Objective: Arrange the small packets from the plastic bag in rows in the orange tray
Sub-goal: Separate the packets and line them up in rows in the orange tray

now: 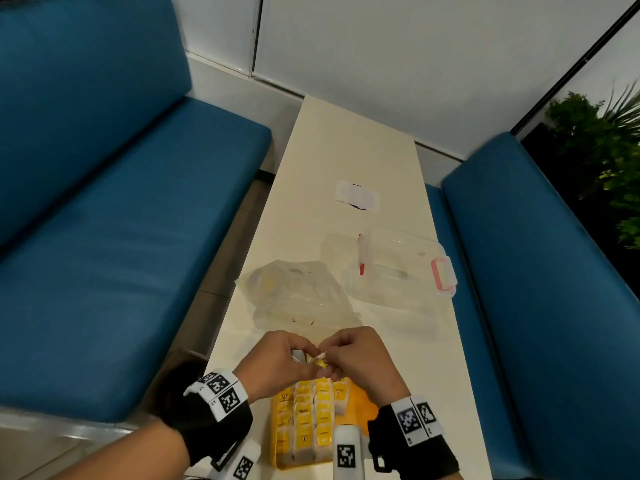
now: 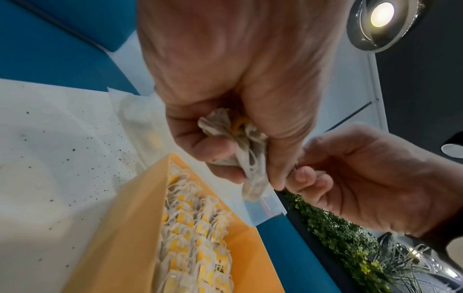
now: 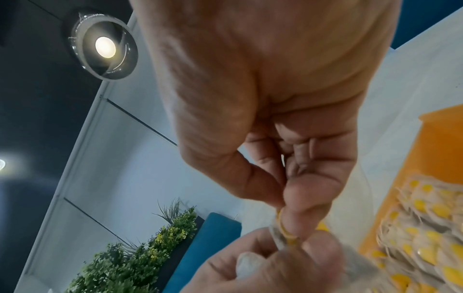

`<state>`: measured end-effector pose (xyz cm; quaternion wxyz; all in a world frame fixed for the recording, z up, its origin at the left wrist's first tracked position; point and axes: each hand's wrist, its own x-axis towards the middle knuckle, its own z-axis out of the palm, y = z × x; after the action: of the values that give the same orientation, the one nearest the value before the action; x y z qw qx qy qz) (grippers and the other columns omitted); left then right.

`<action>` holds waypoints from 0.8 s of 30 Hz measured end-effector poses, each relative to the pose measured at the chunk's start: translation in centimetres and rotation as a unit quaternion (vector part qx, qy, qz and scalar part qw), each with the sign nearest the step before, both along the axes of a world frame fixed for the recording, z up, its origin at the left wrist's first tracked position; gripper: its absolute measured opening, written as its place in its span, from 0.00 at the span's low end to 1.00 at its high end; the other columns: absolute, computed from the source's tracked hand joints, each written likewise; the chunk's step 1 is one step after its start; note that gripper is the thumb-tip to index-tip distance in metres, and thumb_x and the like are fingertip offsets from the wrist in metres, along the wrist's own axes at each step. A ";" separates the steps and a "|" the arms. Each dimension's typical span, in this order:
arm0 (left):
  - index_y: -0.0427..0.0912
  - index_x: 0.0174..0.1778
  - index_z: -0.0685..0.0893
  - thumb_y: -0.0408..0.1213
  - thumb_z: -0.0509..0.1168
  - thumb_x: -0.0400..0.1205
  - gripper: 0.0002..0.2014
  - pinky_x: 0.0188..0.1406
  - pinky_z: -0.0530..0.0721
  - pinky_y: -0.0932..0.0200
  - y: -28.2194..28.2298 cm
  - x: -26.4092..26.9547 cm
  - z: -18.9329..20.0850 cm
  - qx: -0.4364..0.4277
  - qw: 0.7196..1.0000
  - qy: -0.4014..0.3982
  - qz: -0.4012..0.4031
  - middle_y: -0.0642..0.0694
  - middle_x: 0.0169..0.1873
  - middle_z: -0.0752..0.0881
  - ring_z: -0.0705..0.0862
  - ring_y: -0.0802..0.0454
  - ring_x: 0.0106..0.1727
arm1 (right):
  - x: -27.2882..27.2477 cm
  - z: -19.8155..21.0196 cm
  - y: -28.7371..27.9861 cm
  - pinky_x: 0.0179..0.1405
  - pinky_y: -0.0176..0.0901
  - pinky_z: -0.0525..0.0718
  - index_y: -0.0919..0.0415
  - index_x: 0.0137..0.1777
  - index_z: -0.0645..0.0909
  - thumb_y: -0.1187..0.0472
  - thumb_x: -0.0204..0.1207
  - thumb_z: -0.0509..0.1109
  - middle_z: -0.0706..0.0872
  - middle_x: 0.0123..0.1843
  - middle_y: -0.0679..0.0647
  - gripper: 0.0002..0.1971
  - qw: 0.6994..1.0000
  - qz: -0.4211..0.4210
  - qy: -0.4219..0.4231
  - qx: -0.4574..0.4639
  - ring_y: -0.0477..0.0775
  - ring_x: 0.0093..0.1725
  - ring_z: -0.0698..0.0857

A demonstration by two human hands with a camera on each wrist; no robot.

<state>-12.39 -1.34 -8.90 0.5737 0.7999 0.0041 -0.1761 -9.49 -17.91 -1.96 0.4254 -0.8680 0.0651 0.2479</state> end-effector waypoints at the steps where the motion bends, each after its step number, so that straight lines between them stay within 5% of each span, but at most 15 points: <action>1: 0.57 0.43 0.94 0.48 0.82 0.72 0.06 0.43 0.88 0.57 0.0 0.0 -0.1 -0.005 1.000 -0.001 0.007 0.54 0.40 0.93 0.90 0.55 0.42 | 0.0 -0.1 -0.1 0.32 0.45 0.87 0.66 0.42 0.90 0.71 0.70 0.69 0.88 0.27 0.57 0.08 1.000 0.005 -0.005 -0.003 0.52 0.26 0.87; 4: 0.51 0.39 0.96 0.41 0.78 0.77 0.03 0.36 0.85 0.56 0.2 0.0 0.3 -0.060 0.998 0.006 0.009 0.48 0.38 0.93 0.90 0.41 0.41 | 0.0 -0.7 -0.7 0.37 0.39 0.85 0.56 0.45 0.90 0.64 0.68 0.78 0.87 0.34 0.50 0.06 0.998 0.016 -0.050 -0.022 0.44 0.31 0.85; 8: 0.43 0.41 0.96 0.40 0.77 0.80 0.06 0.27 0.78 0.67 0.5 0.1 1.1 -0.099 0.995 0.023 0.001 0.49 0.35 0.93 0.85 0.60 0.29 | -0.3 -1.0 -1.2 0.44 0.49 0.88 0.54 0.40 0.90 0.59 0.67 0.81 0.90 0.39 0.52 0.03 0.997 0.033 -0.071 0.007 0.48 0.37 0.87; 12: 0.49 0.42 0.96 0.44 0.78 0.78 0.04 0.22 0.74 0.62 0.8 0.2 0.8 -0.094 0.995 0.042 0.000 0.50 0.32 0.89 0.80 0.55 0.28 | -0.5 -1.0 -1.5 0.30 0.41 0.78 0.62 0.37 0.87 0.65 0.69 0.81 0.87 0.30 0.53 0.05 0.993 0.011 -0.086 0.077 0.50 0.29 0.80; 16: 0.54 0.48 0.95 0.44 0.78 0.78 0.05 0.21 0.76 0.62 1.1 0.1 0.6 -0.096 0.994 0.058 0.018 0.50 0.38 0.93 0.83 0.58 0.28 | -0.6 -1.1 -2.2 0.27 0.36 0.76 0.68 0.39 0.86 0.66 0.71 0.81 0.85 0.27 0.54 0.07 0.988 -0.036 -0.081 0.127 0.50 0.28 0.81; 24: 0.52 0.42 0.95 0.43 0.78 0.78 0.01 0.21 0.76 0.62 2.5 -0.5 -1.1 -0.061 0.990 0.068 0.111 0.53 0.36 0.91 0.82 0.56 0.23 | -0.6 -3.1 -5.6 0.37 0.35 0.81 0.53 0.31 0.86 0.67 0.63 0.84 0.88 0.31 0.47 0.10 0.993 0.014 -0.108 -0.045 0.40 0.33 0.85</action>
<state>-12.88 1.18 -9.98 0.6357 0.7441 0.1214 -0.1656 -10.08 -23.55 -5.06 0.3874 -0.9086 0.0177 0.1553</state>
